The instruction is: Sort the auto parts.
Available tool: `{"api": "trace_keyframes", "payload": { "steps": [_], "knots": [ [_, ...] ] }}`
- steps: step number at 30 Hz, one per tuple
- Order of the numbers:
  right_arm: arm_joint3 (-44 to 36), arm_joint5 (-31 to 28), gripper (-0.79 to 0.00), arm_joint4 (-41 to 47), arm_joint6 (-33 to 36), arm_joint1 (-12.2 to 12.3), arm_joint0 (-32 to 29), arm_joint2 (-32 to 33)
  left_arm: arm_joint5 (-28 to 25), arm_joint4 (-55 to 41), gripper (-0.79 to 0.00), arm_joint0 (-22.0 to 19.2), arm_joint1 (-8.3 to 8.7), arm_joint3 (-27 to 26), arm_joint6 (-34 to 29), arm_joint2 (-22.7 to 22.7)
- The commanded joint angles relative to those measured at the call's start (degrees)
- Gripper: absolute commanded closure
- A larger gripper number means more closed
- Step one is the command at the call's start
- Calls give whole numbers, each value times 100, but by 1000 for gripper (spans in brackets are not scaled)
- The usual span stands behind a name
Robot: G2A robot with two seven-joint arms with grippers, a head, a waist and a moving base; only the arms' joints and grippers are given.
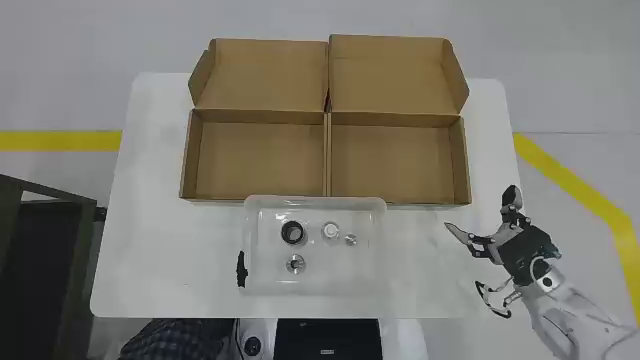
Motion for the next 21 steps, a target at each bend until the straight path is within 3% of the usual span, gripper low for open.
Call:
{"api": "trace_keyframes", "payload": {
  "steps": [1, 16, 21],
  "knots": [
    [0, 0, -785, 0, 0, 0, 0, 0, 0, 0, -785, 0, 0, 0, 0, 0],
    [0, 0, -784, 0, 0, 0, 0, 0, 0, 0, -785, 0, 0, 0, 0, 0],
    [-44, -327, -785, 16, 440, 18, 236, -241, 0, 0, -785, 0, 0, 0, 0, 0]
  ]
}}
